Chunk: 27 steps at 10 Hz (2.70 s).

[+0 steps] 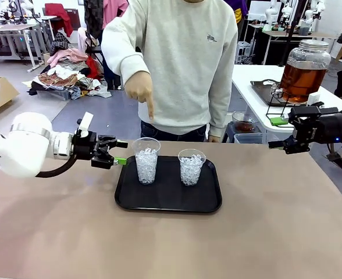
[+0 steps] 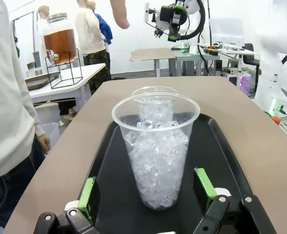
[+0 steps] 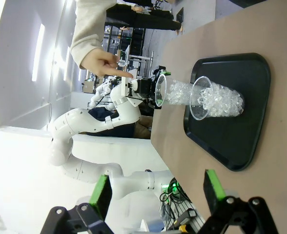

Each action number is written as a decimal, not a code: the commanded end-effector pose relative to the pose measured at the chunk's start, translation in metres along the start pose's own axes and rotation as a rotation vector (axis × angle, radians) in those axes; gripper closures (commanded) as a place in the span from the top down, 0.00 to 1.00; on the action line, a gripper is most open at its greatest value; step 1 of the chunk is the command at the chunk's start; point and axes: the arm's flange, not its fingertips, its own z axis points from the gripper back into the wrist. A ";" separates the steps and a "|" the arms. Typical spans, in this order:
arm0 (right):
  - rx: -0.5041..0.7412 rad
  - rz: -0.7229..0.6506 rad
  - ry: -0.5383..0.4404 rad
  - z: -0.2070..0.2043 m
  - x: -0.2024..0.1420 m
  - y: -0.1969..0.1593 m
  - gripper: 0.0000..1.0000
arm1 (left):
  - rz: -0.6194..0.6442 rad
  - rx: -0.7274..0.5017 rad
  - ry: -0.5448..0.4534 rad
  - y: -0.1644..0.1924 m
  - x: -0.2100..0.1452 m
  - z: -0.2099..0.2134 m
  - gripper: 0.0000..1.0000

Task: Pour the drink into the iced cup.
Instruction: Pick up the iced cup indicated by the human and present it to them.

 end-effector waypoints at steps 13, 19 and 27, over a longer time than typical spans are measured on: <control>-0.002 0.001 -0.006 0.001 -0.001 0.002 1.00 | 0.095 0.022 0.079 -0.007 0.008 -0.006 1.00; -0.002 0.001 -0.006 0.001 -0.001 0.002 1.00 | 0.133 -0.037 0.105 -0.012 0.005 -0.021 1.00; -0.002 0.001 -0.006 0.001 -0.001 0.002 1.00 | 0.081 -0.022 0.083 -0.008 -0.001 -0.035 1.00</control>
